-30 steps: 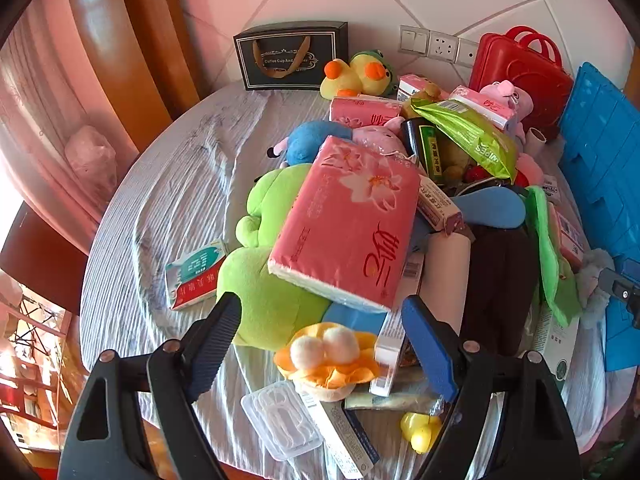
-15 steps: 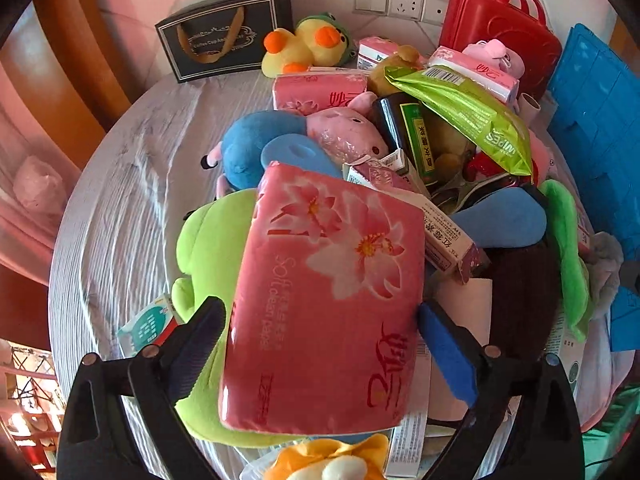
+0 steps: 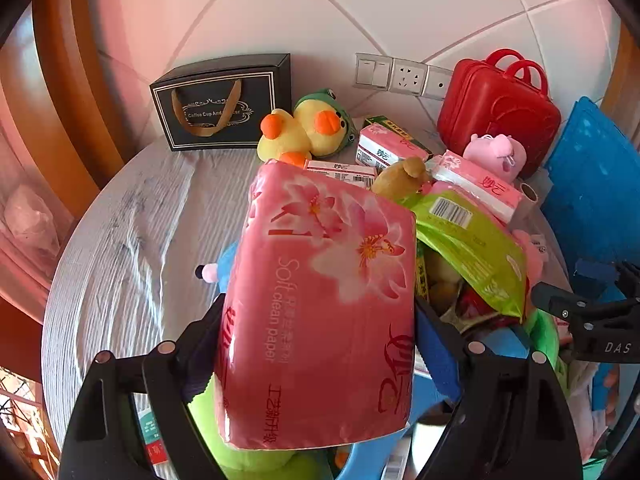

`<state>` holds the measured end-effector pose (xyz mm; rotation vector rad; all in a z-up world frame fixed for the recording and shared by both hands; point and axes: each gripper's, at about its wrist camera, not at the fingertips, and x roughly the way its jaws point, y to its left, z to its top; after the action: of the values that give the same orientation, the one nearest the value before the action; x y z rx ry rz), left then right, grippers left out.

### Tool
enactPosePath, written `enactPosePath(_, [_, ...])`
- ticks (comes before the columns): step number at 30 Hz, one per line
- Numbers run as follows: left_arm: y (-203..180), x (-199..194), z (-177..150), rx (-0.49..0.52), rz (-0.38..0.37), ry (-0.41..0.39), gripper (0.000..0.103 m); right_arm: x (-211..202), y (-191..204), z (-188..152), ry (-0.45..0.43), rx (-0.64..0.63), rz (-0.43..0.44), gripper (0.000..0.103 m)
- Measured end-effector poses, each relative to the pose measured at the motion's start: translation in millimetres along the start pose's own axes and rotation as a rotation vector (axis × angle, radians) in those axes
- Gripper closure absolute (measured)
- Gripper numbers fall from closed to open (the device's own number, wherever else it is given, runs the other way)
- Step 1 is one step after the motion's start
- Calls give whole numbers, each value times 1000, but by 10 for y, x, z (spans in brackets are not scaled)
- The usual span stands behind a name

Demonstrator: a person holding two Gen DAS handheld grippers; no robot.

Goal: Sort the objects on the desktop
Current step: 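Grasp the pink tissue pack with the left tool while the right tool approaches the pink-green wipes pack, then grasp the pink-green wipes pack with the right tool while the left tool holds the tissue pack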

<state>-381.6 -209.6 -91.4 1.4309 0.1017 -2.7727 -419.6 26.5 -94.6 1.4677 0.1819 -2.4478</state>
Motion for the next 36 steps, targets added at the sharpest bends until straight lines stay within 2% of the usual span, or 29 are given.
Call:
enactPosePath(5, [-90, 370, 138, 24, 9, 36, 16, 454, 24, 384, 52, -17, 7, 0])
enactPosePath(9, [-71, 625, 173, 24, 14, 65, 16, 773, 31, 564, 105, -15, 37, 0])
enactPosePath(12, [-54, 698, 177, 14, 0, 64, 16, 975, 36, 567, 157, 0, 88, 0])
enactPosePath(17, [-62, 755, 177, 31, -8, 72, 14, 1110, -4, 471, 186, 74, 164, 0])
enactPosePath(19, [-61, 755, 174, 39, -11, 75, 14, 1047, 43, 453, 193, 58, 124, 0])
enactPosePath(22, [-57, 756, 169, 41, -9, 76, 13, 824, 251, 449, 143, -59, 26, 0])
enactPosePath(24, [-26, 778, 172, 26, -11, 85, 13, 788, 361, 422, 140, -120, -4, 0])
enactPosePath(26, [-6, 784, 172, 16, -22, 88, 12, 879, 350, 392, 162, -134, -11, 0])
enactPosePath(30, [-58, 803, 149, 50, -4, 92, 11, 1042, 317, 417, 188, -80, 29, 0])
enactPosePath(32, [-18, 820, 156, 32, -22, 96, 10, 1031, 360, 408, 179, -93, -1, 0])
enactPosePath(36, [7, 894, 140, 20, -28, 109, 9, 1097, 356, 365, 168, -73, 19, 0])
